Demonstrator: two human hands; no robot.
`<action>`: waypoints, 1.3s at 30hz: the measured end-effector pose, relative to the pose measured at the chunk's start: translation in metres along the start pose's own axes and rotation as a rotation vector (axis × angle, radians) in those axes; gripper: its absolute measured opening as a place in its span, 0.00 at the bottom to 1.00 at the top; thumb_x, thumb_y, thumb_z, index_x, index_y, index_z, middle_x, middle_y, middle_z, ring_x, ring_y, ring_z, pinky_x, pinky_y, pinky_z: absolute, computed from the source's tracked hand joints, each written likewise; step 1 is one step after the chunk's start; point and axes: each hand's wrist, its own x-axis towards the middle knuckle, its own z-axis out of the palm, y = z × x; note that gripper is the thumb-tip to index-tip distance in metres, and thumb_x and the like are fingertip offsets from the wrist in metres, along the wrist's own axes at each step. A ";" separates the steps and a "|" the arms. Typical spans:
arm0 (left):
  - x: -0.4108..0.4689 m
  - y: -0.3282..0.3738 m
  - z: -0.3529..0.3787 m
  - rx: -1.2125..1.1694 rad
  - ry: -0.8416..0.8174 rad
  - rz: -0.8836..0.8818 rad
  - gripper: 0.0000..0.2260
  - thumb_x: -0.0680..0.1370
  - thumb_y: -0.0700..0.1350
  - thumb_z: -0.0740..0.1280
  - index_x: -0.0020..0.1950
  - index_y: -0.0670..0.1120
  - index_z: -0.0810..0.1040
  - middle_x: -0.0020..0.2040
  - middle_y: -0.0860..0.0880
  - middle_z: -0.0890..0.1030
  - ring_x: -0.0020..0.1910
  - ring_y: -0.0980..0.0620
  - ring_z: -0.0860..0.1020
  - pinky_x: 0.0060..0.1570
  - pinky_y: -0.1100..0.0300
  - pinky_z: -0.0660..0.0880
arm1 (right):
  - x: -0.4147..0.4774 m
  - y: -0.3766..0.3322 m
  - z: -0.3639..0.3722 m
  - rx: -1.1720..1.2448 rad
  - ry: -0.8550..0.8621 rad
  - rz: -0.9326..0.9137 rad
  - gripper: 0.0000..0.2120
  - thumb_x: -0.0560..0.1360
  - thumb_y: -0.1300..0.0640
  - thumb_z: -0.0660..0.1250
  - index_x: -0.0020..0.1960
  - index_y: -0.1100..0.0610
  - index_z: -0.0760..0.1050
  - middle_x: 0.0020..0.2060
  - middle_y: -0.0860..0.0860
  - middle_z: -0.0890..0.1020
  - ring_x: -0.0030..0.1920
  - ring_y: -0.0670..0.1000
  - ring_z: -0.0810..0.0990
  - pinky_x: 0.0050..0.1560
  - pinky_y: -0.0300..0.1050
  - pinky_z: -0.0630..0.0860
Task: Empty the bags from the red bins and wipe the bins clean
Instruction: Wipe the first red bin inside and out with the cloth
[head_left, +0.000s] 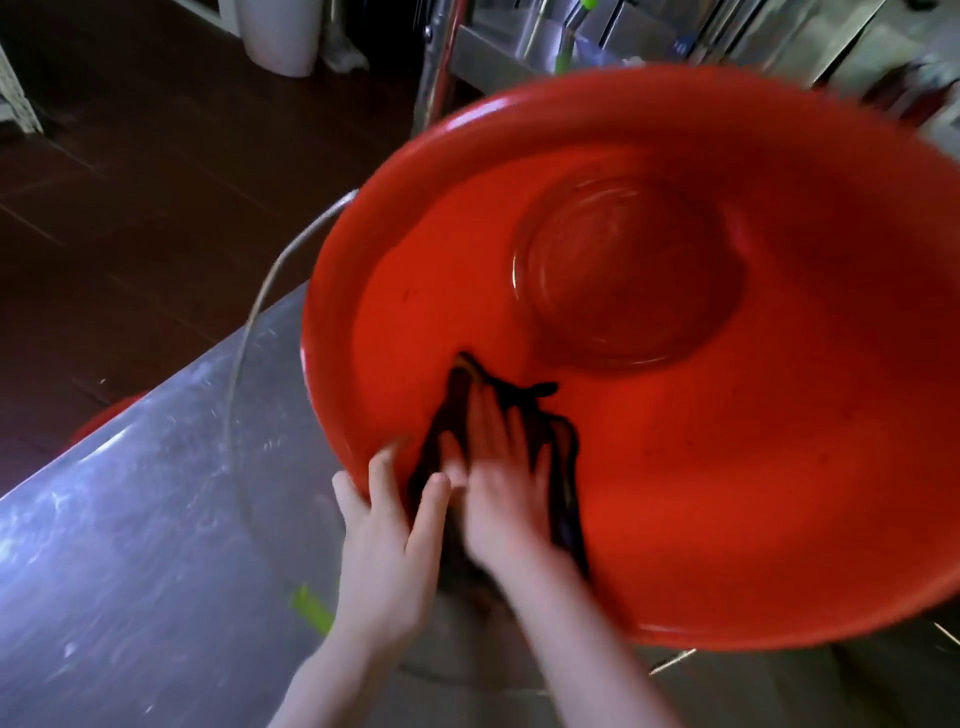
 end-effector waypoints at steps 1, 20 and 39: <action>-0.002 0.000 -0.003 -0.031 -0.013 0.008 0.15 0.74 0.63 0.60 0.60 0.72 0.63 0.53 0.60 0.63 0.49 0.70 0.70 0.51 0.72 0.63 | -0.021 -0.006 0.006 -0.032 -0.009 -0.056 0.31 0.78 0.39 0.37 0.77 0.45 0.32 0.78 0.42 0.39 0.78 0.49 0.40 0.76 0.60 0.43; -0.002 0.001 -0.008 -0.049 -0.107 0.016 0.19 0.71 0.66 0.56 0.62 0.72 0.64 0.56 0.63 0.64 0.57 0.78 0.63 0.55 0.74 0.61 | -0.016 0.008 0.005 0.032 0.065 -0.071 0.33 0.76 0.37 0.37 0.79 0.45 0.40 0.79 0.42 0.47 0.78 0.47 0.45 0.76 0.56 0.46; 0.021 0.085 -0.089 0.761 0.354 0.580 0.17 0.74 0.47 0.70 0.63 0.50 0.77 0.55 0.43 0.69 0.52 0.43 0.68 0.45 0.52 0.71 | 0.118 0.058 -0.015 0.090 -0.013 0.146 0.28 0.82 0.41 0.43 0.80 0.47 0.44 0.79 0.45 0.48 0.79 0.53 0.46 0.74 0.66 0.40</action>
